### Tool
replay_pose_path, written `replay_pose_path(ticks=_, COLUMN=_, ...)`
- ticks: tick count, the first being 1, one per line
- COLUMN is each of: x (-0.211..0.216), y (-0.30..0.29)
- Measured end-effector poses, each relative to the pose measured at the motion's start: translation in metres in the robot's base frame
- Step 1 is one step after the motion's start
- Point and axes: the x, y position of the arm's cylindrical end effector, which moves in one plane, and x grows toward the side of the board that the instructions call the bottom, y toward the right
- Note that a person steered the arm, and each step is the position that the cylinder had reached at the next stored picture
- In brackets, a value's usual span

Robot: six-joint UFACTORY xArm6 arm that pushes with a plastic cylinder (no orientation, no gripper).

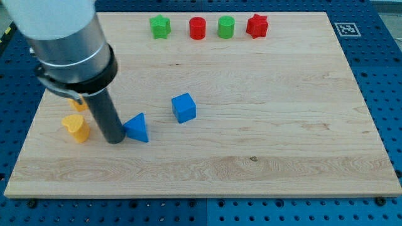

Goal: Move the yellow heart up a bit

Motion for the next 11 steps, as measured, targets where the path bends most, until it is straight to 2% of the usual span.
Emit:
replay_pose_path(ticks=3, x=-0.004, y=0.074)
replay_pose_path(ticks=4, x=-0.005, y=0.071)
replay_pose_path(ticks=6, x=0.018, y=-0.009)
replay_pose_path(ticks=7, x=0.019, y=-0.011)
replay_pose_path(ticks=9, x=0.042, y=-0.054)
replay_pose_path(ticks=11, x=0.024, y=-0.071)
